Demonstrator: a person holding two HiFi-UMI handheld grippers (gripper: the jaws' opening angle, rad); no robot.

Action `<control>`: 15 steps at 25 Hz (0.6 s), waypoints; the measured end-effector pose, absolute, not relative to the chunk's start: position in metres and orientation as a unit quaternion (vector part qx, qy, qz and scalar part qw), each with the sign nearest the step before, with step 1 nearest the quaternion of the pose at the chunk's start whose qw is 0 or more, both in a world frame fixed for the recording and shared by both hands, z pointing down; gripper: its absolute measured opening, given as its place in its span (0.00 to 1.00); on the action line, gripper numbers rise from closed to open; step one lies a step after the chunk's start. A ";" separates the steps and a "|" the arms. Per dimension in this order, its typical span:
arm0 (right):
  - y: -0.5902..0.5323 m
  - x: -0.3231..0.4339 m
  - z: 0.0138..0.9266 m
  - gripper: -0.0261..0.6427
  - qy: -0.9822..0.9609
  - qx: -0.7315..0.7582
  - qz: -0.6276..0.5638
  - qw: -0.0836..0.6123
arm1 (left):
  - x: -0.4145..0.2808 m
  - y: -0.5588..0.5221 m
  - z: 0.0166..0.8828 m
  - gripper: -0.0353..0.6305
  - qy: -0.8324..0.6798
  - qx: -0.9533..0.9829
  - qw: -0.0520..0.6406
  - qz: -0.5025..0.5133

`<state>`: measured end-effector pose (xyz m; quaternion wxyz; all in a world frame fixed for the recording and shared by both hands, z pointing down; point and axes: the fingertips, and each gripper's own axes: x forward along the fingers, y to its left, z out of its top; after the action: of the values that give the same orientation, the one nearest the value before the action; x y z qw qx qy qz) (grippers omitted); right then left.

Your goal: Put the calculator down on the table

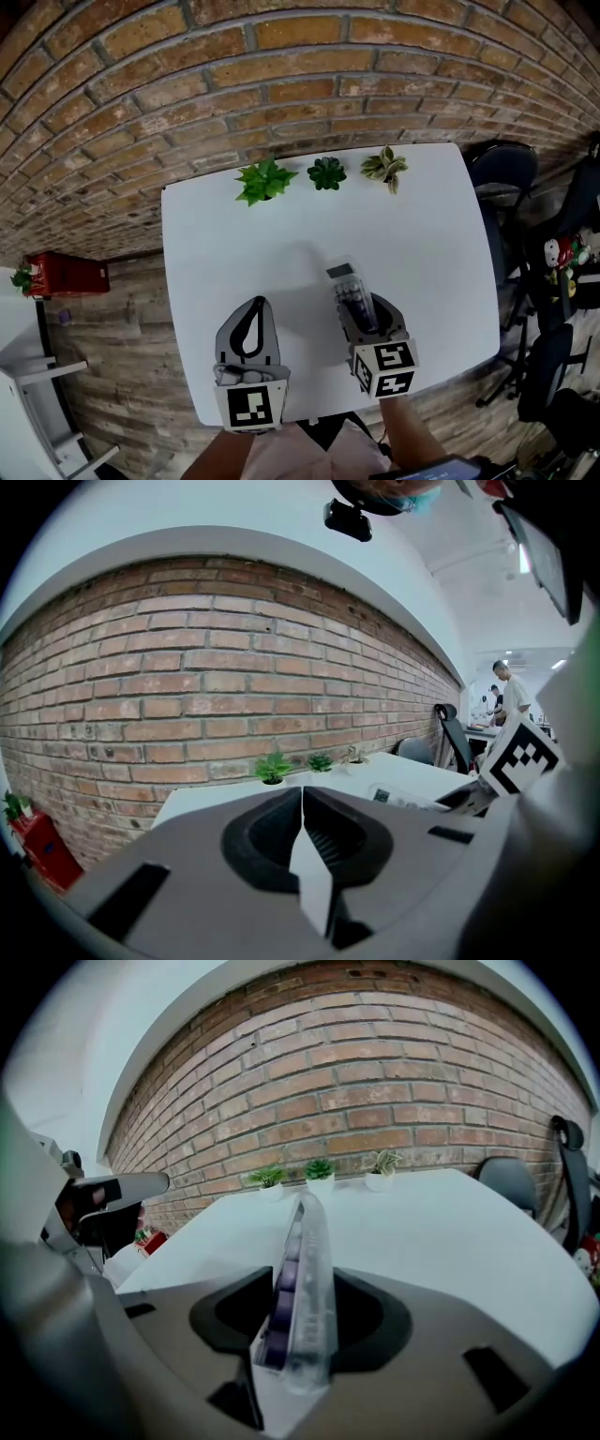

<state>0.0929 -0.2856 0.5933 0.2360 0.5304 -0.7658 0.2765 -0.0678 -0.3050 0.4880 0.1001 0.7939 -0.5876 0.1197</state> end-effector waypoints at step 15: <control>-0.287 0.107 0.598 0.41 -0.747 0.552 0.274 0.248 | -0.062 -0.310 0.490 0.07 -0.573 0.804 0.096 0.123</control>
<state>0.1069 -0.2871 0.5976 0.2485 0.5517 -0.7474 0.2745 -0.0622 -0.3101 0.4901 0.0958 0.8043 -0.5734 0.1228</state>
